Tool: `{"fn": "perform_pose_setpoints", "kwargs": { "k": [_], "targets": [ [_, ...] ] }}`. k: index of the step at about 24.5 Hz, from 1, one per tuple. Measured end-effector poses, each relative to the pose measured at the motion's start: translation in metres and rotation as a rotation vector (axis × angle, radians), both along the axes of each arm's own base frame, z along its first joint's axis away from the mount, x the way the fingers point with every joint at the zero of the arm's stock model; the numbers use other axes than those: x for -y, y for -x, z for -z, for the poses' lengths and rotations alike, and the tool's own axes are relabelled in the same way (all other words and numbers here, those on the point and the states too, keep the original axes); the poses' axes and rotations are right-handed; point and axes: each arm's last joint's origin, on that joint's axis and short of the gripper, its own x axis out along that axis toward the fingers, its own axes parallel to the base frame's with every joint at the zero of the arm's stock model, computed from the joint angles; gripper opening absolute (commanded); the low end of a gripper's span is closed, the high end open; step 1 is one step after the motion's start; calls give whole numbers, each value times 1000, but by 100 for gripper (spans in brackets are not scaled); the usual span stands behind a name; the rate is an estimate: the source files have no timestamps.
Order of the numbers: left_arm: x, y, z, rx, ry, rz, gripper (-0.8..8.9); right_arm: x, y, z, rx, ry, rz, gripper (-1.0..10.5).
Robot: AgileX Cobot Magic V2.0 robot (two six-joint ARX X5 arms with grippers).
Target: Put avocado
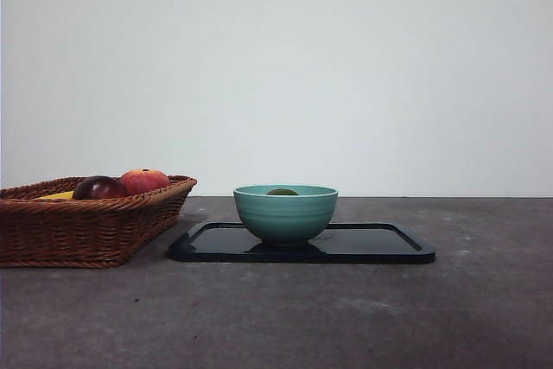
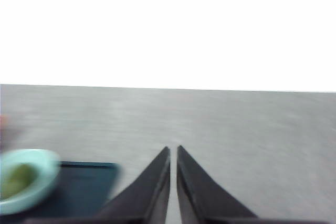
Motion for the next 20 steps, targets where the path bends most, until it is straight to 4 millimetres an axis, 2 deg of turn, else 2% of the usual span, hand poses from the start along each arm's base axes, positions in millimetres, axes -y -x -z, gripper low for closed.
{"fn": "perform_pose_setpoints", "kwargs": {
  "k": [3,8,20],
  "targets": [
    [0,0,0,0,0,0,6,5,-9,38,-8,26,70,18],
    [0,0,0,0,0,0,6,12,-10,75,-16,40,140,18],
    [0,0,0,0,0,0,6,15,-15,117,-95,45,171,18]
  ]
}}
